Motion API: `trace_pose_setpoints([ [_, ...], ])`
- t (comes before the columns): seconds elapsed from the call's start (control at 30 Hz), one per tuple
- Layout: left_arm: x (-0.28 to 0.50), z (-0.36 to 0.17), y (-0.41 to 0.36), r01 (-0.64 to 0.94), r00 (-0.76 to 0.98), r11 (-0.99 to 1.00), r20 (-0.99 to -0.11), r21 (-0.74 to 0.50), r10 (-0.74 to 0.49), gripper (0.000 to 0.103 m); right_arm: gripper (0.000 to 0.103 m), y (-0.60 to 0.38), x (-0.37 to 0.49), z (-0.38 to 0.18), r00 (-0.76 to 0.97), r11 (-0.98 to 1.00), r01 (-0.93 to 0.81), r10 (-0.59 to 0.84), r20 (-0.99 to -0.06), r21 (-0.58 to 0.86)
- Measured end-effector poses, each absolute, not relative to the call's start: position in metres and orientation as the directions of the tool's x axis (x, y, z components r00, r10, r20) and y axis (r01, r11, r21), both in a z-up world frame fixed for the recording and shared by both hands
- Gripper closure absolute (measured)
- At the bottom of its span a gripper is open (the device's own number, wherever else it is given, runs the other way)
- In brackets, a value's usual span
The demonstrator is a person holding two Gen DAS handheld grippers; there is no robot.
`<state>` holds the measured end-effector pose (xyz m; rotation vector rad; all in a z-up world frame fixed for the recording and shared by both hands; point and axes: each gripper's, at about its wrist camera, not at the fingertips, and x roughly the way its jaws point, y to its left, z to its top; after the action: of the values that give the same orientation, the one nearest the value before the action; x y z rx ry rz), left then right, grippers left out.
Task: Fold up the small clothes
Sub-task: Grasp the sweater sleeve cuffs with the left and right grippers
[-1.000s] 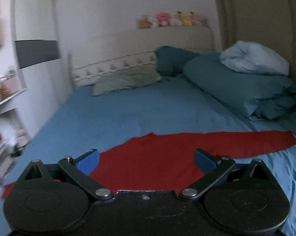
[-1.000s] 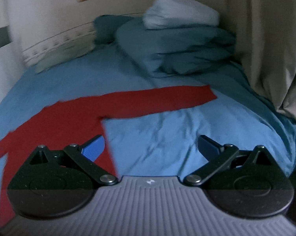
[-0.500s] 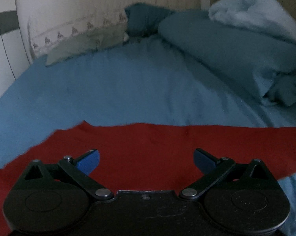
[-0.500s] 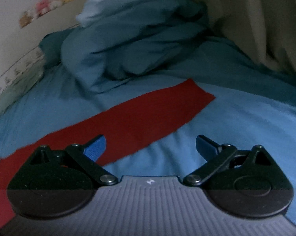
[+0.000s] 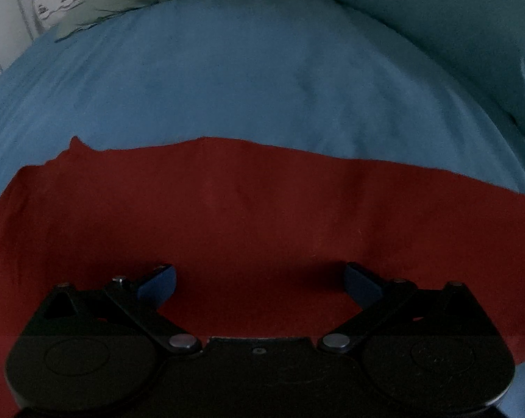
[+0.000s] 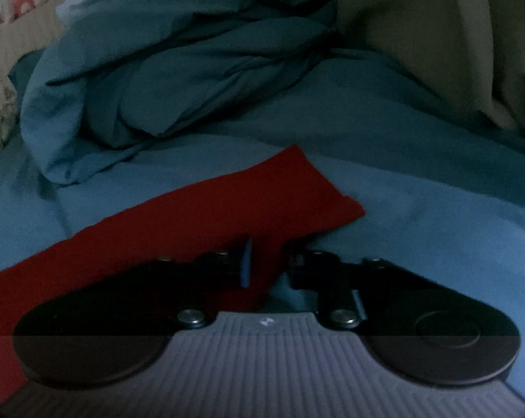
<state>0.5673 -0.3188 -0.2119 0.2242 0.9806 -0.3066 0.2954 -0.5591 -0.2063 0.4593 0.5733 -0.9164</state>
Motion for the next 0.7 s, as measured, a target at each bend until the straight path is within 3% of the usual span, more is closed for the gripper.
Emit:
trace_pose_setpoints([
  [0.17, 0.575, -0.193, -0.301, 0.358, 0.459, 0.934, -0.874, 0.016, -0.161, 0.0, 0.083, -0.551, 0.305, -0.175, 0.496, 0.573, 0.813, -0.586, -0.641, 0.104],
  [0.37, 0.574, -0.136, -0.243, 0.32, 0.491, 0.947, -0.858, 0.015, -0.152, 0.0, 0.083, -0.494, 0.343, -0.094, 0.671, 0.713, 0.671, -0.468, -0.575, 0.203],
  [0.53, 0.573, -0.097, -0.171, 0.253, 0.535, 0.966, -0.839, 0.045, -0.102, 0.0, 0.083, -0.395, 0.408, -0.041, 0.843, 0.873, 0.401, -0.232, -0.486, 0.279],
  [0.7, 0.575, -0.083, -0.074, 0.141, 0.546, 0.99, -0.836, 0.025, -0.057, 0.0, 0.083, -0.275, 0.469, -0.042, 0.896, 0.933, 0.088, 0.079, -0.437, 0.348],
])
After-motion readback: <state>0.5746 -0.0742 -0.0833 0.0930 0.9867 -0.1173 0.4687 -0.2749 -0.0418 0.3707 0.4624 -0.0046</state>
